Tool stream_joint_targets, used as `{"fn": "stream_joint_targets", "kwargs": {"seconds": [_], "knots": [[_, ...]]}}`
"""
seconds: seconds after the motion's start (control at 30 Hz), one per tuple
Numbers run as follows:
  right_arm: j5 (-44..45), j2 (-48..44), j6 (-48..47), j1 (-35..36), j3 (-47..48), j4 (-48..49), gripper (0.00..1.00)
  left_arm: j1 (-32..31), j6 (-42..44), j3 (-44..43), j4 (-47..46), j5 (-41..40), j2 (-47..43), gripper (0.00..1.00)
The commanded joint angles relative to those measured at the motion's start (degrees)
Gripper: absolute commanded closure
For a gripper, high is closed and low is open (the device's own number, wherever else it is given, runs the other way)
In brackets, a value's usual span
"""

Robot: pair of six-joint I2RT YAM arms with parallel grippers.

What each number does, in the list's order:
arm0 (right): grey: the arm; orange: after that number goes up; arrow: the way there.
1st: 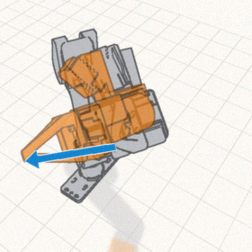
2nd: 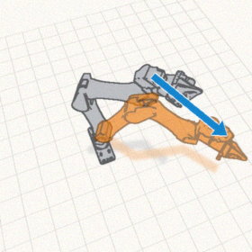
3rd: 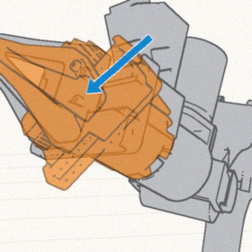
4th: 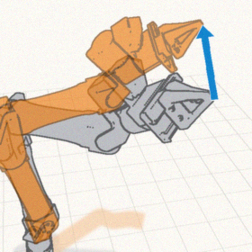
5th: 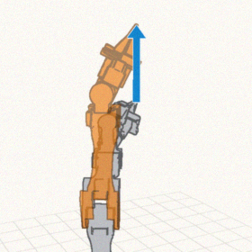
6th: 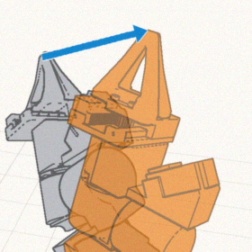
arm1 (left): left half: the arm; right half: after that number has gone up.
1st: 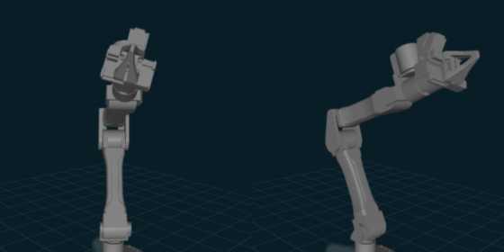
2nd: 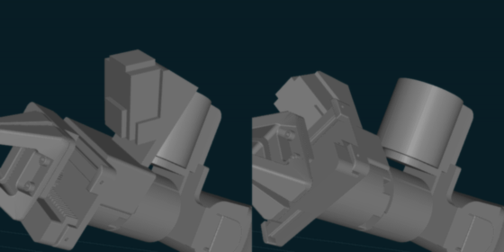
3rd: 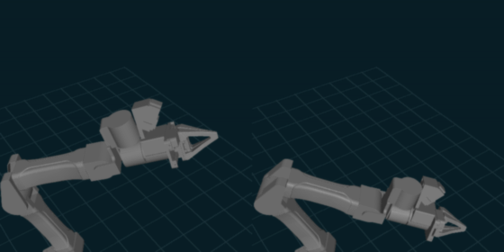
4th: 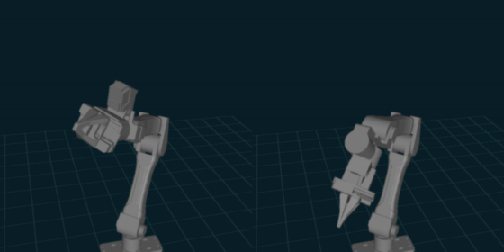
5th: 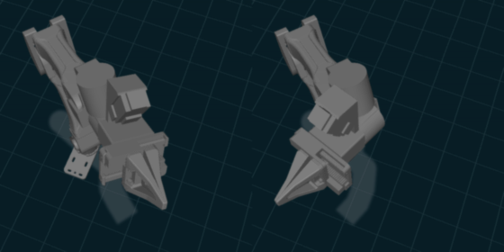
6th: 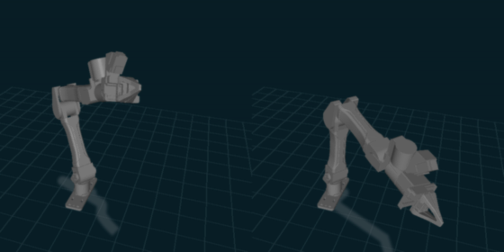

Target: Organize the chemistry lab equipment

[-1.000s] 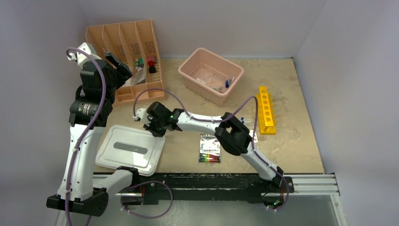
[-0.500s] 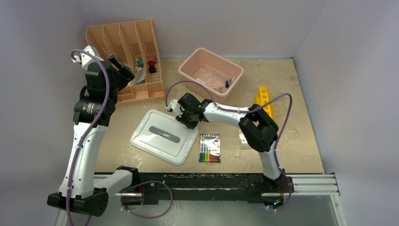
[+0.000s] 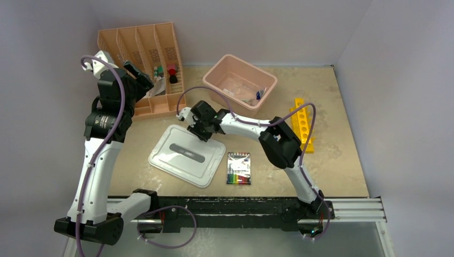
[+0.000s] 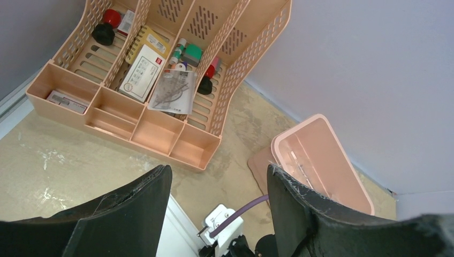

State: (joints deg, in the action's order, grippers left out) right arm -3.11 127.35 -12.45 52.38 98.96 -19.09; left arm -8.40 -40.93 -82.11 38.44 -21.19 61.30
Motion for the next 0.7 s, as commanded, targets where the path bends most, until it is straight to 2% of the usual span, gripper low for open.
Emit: {"fn": "stream_joint_targets", "kwargs": {"seconds": [0.0, 0.13, 0.37, 0.67], "knots": [[-1.7, 2.5, 0.3, 0.0, 2.3, 0.0, 0.68, -0.3, 0.2, 0.1, -2.5, -0.2, -0.6, 0.35], [-1.7, 3.8, 0.2, -0.1, 3.3, -0.7, 0.76, -0.3, 0.3, 0.4, -2.4, -0.4, -0.9, 0.35], [-0.6, 2.7, 0.4, -0.1, 4.7, -2.1, 1.0, -0.3, 0.0, 3.6, -2.4, -0.1, -2.3, 0.35], [-1.0, -8.7, 2.5, -0.4, -2.3, 3.8, 1.0, -0.3, -1.1, 12.3, -1.9, -1.4, -6.4, 0.36]]}}
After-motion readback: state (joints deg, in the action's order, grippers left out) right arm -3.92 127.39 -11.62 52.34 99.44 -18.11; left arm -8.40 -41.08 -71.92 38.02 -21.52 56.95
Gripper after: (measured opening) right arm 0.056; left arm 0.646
